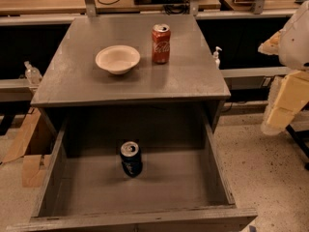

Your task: Pick pepsi can from top drawer and place on counter

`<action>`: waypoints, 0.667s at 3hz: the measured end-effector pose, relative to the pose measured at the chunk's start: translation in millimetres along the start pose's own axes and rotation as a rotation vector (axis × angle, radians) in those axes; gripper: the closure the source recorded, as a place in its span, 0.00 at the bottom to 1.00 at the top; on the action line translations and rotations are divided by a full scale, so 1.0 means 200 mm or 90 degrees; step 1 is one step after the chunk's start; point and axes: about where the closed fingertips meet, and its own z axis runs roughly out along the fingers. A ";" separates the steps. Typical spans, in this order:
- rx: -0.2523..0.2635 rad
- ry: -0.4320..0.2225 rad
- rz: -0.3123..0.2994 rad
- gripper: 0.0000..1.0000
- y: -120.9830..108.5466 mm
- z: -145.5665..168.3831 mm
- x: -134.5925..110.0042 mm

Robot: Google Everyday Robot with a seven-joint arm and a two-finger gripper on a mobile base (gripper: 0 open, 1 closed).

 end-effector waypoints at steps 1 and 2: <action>0.001 -0.003 0.001 0.00 0.00 0.00 0.00; -0.001 -0.055 0.016 0.00 0.00 0.12 -0.01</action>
Offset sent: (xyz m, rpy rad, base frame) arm 0.0295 0.0176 -0.0825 0.3230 -0.0453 -0.0061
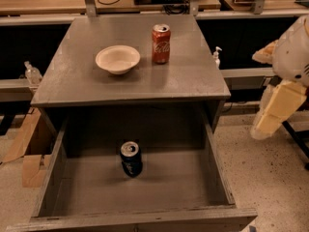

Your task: Pick pepsi can from top drawer and place on counter

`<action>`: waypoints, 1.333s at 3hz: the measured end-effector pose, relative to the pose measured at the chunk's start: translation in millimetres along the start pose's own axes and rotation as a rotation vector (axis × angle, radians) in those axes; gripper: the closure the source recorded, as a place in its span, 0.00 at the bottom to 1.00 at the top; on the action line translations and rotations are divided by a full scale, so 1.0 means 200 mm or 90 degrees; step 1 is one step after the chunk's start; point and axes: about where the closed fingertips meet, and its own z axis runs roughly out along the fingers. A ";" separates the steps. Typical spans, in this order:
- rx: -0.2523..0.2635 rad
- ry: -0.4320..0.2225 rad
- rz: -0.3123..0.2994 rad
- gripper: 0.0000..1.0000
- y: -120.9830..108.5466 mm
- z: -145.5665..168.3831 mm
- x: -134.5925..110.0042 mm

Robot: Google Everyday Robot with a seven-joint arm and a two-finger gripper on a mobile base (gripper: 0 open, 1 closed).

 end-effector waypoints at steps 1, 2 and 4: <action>-0.025 -0.097 0.006 0.00 0.11 0.25 0.00; -0.042 -0.270 0.011 0.00 0.24 0.65 -0.07; 0.025 -0.462 0.012 0.00 0.22 0.95 -0.26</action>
Offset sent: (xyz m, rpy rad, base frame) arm 0.0410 0.0770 -0.1566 0.6431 -0.2801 0.1387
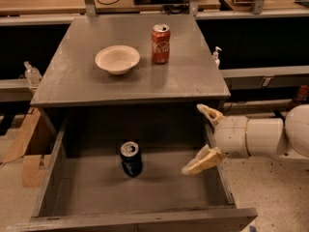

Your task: Pick pepsi can from top drawer and place on counter

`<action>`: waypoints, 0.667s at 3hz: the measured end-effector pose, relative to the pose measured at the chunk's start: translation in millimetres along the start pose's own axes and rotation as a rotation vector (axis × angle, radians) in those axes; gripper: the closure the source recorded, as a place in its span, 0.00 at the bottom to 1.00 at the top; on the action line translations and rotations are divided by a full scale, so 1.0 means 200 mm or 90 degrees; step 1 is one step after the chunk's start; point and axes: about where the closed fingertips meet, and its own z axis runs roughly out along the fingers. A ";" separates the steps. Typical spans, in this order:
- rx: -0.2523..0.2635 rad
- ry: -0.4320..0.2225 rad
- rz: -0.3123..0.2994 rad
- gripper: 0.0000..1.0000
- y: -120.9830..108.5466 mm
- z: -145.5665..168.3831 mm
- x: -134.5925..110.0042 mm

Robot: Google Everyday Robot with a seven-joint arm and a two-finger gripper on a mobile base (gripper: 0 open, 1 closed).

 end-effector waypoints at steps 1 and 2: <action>-0.002 -0.003 -0.011 0.00 0.00 0.02 -0.01; -0.020 -0.015 -0.001 0.00 -0.01 0.13 0.02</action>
Offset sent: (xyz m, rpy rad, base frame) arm 0.0340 0.0323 -0.0444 0.0658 0.0464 0.0551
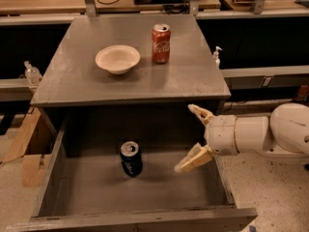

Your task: Pick pepsi can from top drawer and place on counter

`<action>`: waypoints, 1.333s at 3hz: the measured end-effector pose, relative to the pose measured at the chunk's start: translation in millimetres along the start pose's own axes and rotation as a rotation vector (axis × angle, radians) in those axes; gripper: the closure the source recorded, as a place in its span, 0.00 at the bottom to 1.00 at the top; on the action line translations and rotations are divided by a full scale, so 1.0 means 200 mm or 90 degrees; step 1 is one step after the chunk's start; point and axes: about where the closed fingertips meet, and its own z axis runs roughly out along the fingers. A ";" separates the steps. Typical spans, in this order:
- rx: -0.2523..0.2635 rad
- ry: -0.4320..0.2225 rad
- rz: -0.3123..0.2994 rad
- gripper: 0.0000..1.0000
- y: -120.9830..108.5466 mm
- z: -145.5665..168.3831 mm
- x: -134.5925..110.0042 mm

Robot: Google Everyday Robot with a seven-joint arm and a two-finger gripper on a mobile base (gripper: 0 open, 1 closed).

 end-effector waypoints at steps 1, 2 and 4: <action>-0.030 -0.049 0.016 0.00 0.00 0.23 0.05; -0.066 -0.098 0.029 0.00 0.01 0.44 0.09; -0.154 -0.181 0.059 0.00 0.14 0.78 0.09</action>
Offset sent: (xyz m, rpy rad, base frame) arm 0.0511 0.0892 -0.0898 0.2429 0.0692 0.1615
